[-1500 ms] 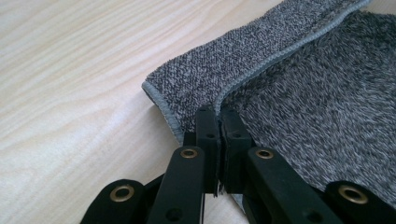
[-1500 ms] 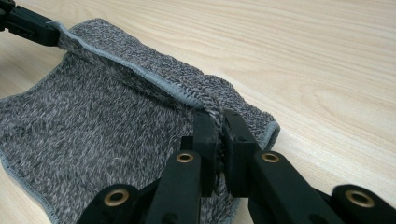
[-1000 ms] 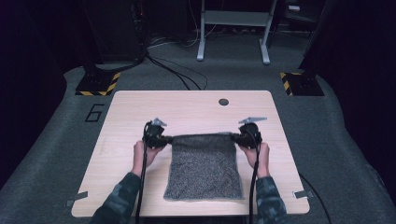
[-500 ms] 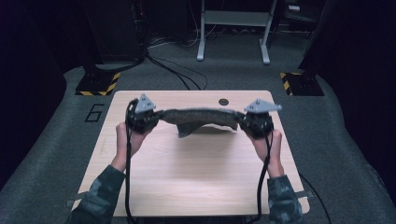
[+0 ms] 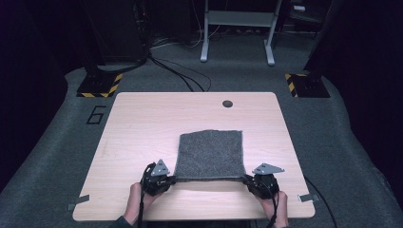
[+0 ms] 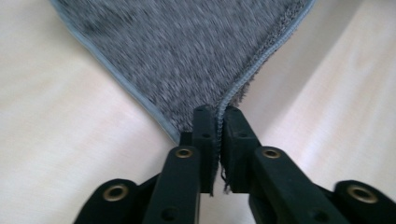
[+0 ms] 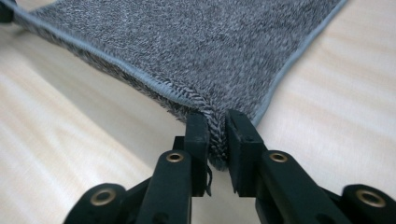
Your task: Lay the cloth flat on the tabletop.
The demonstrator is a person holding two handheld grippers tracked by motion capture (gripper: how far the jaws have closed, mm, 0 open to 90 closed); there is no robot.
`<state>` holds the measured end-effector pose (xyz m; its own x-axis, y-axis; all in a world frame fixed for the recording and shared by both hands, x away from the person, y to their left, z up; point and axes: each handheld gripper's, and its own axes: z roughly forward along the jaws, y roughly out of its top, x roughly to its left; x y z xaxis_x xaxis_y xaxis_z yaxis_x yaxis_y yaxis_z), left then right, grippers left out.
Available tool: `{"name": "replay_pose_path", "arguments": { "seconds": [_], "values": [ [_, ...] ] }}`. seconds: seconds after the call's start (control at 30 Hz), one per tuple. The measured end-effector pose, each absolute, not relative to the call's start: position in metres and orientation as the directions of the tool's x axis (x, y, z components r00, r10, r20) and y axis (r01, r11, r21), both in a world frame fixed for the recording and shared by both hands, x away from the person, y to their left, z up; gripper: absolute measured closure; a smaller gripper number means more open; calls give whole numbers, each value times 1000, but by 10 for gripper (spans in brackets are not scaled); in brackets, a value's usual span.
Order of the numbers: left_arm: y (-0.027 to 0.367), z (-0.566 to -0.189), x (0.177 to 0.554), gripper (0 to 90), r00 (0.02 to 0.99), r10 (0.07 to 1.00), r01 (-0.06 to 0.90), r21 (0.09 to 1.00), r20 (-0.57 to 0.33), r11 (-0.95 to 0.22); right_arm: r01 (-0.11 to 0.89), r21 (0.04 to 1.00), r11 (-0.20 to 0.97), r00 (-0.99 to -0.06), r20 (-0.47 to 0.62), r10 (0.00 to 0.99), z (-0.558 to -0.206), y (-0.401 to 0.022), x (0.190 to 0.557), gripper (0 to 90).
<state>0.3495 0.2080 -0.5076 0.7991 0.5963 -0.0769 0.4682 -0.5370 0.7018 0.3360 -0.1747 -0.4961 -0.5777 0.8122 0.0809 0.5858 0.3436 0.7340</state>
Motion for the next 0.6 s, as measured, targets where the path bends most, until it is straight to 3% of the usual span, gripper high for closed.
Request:
{"name": "replay_pose_path", "arguments": {
  "seconds": [0.03, 0.1, 0.23, 0.3, 0.47, 0.6],
  "values": [
    [207, -509, 347, 786, 804, 588, 473, 696, -90, -540, 592, 728, 346, -578, 84, 812, -497, -177, 333, 756],
    [208, -510, 344, 650, 813, 572, 478, 686, -109, -549, 600, 719, 351, -580, 89, 810, -496, -181, 326, 688],
    [215, -500, 342, 409, 797, 593, 488, 704, -118, -516, 612, 720, 326, -569, 115, 815, -489, -194, 321, 493],
    [221, -492, 346, 343, 786, 608, 486, 721, -115, -493, 604, 733, 313, -558, 108, 823, -483, -198, 322, 393],
    [233, -479, 371, 301, 738, 666, 498, 755, -111, -426, 601, 749, 281, -556, 139, 820, -477, -196, 341, 268],
    [240, -479, 400, 312, 696, 711, 521, 749, -95, -409, 597, 746, 295, -549, 112, 828, -481, -177, 365, 234]
  ]
}}
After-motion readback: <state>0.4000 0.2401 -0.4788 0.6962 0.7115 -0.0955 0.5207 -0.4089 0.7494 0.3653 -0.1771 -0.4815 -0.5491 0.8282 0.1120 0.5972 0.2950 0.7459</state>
